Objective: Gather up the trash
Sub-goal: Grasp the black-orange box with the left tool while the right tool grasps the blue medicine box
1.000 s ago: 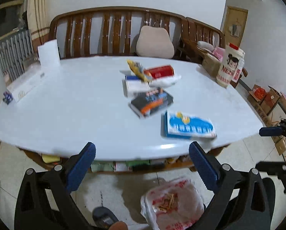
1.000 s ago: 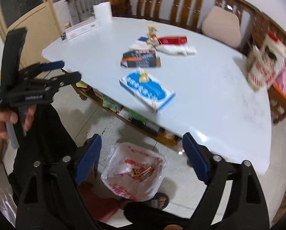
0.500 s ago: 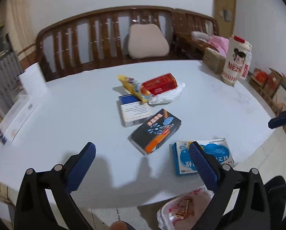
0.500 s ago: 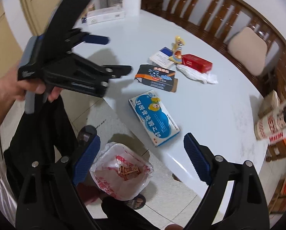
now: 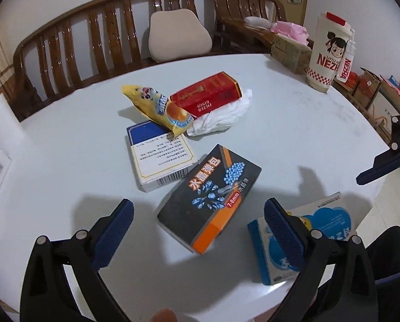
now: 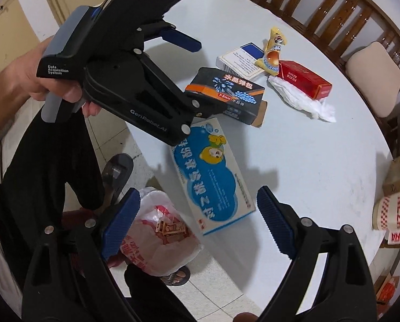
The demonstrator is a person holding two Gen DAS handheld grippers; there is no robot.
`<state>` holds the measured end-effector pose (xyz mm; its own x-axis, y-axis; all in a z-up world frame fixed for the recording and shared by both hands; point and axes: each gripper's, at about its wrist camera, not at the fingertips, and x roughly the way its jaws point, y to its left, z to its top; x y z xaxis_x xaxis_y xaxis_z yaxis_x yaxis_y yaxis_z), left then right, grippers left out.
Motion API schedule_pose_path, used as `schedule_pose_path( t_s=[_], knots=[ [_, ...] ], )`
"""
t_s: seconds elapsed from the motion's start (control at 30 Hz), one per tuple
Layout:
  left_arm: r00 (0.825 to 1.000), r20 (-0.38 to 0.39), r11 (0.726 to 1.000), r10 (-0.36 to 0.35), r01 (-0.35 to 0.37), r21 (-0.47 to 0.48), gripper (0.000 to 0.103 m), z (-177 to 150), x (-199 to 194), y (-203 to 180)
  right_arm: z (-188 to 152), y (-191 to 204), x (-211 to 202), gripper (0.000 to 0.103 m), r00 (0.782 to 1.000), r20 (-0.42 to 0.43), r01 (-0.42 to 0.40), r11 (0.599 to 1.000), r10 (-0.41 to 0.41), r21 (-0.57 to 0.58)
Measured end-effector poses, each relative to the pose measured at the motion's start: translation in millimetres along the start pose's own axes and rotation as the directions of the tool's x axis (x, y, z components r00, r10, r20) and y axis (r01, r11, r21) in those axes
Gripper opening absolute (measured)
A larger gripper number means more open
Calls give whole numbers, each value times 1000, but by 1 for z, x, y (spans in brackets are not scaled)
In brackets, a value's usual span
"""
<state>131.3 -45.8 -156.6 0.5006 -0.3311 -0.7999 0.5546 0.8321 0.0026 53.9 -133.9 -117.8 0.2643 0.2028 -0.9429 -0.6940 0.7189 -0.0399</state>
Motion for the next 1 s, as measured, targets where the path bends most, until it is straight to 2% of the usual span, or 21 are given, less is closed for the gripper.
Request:
schedule_pose_path(
  t_s=[0.33, 0.73, 0.83, 1.0],
  knots=[
    [999, -40, 999, -35, 36, 38, 95, 7, 22, -5, 7, -7, 23, 86, 999, -20, -42, 999, 42, -18],
    [995, -62, 997, -75, 77, 25, 94, 9, 38, -7, 5, -10, 39, 86, 997, -49, -67, 998, 66, -20],
    [995, -60, 996, -82, 84, 26, 92, 9, 39, -8, 4, -11, 42, 86, 996, -49, -69, 997, 68, -19],
    [995, -56, 995, -86, 88, 44, 79, 9, 38, -12, 4, -9, 51, 86, 996, -63, -65, 997, 63, -30]
  ],
)
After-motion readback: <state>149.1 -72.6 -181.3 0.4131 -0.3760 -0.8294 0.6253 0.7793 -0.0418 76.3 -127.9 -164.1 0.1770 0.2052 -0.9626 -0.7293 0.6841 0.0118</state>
